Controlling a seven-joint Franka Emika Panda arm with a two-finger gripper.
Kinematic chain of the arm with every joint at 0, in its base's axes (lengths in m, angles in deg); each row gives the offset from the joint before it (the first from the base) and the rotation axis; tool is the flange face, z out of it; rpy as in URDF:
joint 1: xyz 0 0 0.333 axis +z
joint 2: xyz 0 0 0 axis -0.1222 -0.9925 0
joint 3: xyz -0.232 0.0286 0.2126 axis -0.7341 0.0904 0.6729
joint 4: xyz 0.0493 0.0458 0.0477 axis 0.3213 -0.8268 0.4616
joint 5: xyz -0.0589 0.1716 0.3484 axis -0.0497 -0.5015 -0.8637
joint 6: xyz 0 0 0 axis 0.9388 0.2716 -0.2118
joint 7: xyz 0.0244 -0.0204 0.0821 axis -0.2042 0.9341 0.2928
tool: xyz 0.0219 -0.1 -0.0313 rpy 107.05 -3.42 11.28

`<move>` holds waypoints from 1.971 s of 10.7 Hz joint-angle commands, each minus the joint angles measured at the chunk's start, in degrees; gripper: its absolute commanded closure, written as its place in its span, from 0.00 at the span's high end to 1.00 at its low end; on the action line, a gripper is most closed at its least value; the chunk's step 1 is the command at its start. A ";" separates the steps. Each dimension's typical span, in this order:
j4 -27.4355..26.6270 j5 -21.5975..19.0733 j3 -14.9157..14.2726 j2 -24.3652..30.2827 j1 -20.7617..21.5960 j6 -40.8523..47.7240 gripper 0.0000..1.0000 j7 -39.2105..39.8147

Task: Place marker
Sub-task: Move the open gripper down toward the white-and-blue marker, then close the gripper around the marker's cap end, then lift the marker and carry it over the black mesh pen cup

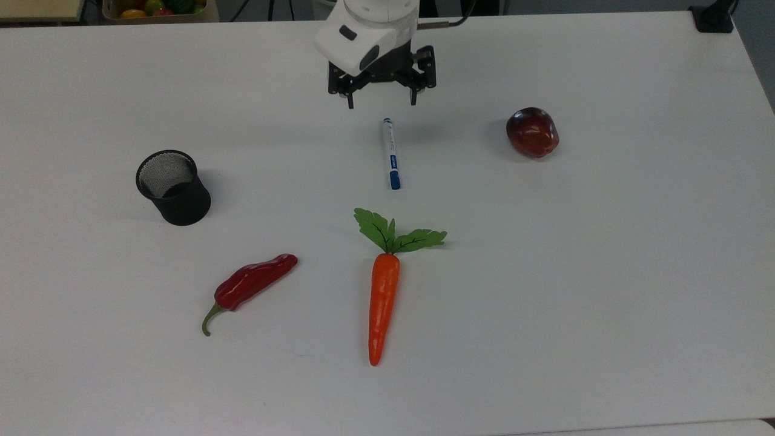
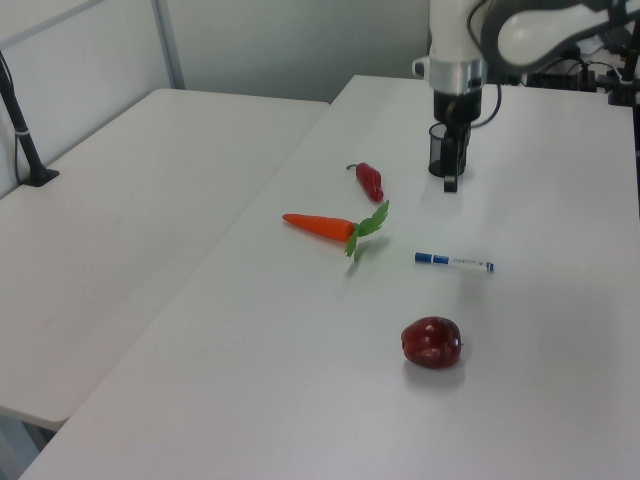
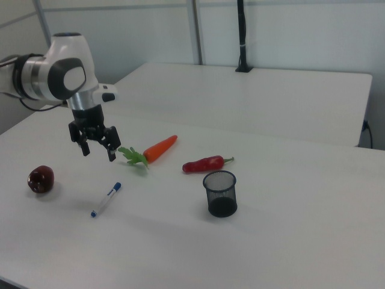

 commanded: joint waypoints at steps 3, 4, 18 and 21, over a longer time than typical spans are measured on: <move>-4.65 1.17 -0.45 -6.41 2.49 -11.47 0.99 -3.90; -4.91 2.48 -0.45 -8.09 2.84 -13.66 0.97 -4.25; -4.91 6.89 -0.53 -13.29 3.19 -19.31 0.11 -8.21; -4.48 6.80 -0.54 -12.59 2.93 -18.69 0.09 -8.29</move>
